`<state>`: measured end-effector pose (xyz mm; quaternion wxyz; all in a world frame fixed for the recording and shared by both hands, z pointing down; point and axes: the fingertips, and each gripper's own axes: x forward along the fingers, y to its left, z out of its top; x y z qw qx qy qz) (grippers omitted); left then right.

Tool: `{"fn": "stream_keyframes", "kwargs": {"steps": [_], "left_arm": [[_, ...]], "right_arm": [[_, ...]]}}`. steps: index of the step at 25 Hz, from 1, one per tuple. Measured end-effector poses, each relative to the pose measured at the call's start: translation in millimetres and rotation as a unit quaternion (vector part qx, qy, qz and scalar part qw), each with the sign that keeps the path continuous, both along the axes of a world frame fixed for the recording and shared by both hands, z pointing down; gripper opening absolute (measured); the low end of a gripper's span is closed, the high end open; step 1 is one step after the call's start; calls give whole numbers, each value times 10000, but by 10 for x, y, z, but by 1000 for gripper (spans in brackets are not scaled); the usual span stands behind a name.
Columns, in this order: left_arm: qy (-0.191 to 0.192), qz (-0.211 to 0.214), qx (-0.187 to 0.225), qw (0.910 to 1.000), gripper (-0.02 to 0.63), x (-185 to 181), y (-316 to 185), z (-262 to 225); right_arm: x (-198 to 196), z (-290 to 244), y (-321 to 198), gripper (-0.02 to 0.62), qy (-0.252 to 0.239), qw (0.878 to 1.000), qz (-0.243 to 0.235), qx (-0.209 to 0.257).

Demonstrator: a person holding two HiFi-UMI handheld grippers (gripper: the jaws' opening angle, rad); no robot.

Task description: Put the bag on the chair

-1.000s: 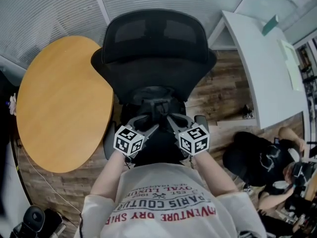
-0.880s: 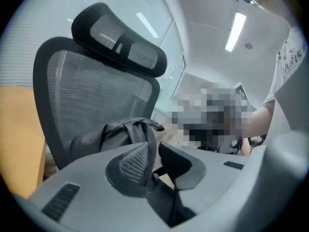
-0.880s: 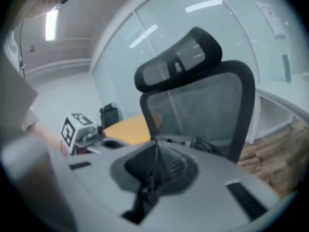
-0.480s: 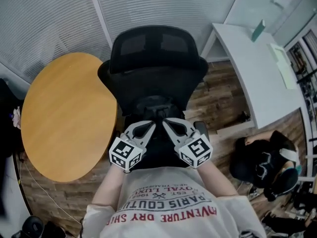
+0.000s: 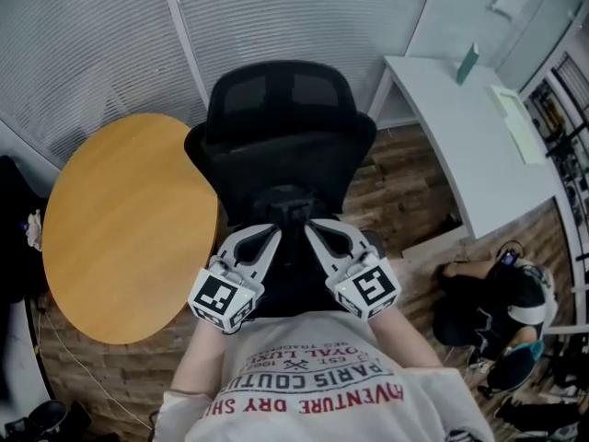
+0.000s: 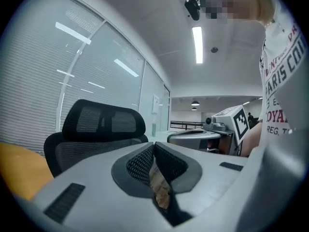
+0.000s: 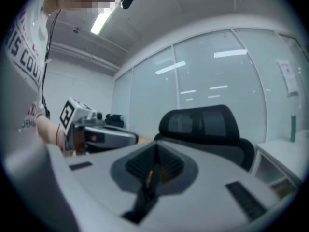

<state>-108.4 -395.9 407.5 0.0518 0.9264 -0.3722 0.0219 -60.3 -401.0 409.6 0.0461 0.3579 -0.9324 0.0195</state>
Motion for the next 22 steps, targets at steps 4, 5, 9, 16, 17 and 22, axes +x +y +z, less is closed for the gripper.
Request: {"fn": "stream_keyframes", "kwargs": {"steps": [4, 5, 9, 16, 17, 22], "left_arm": [[59, -90, -47, 9999, 40, -39, 8, -39], [55, -106, -54, 9999, 40, -52, 11, -38], [-30, -182, -75, 9998, 40, -92, 12, -15], [-90, -159, -133, 9997, 40, -91, 105, 19], [-104, -154, -145, 9997, 40, -84, 104, 25], [-195, -132, -167, 9996, 40, -73, 39, 46]], "right_arm": [[12, -10, 54, 28, 17, 10000, -18, -6], [13, -11, 62, 28, 17, 10000, -10, -13], [14, -14, 61, 28, 6, 10000, 32, 5], [-32, 30, 160, 28, 117, 9999, -41, -42], [-40, 36, 164, 28, 128, 9999, -66, -50], [-114, 92, 173, 28, 344, 9990, -295, -54]]}}
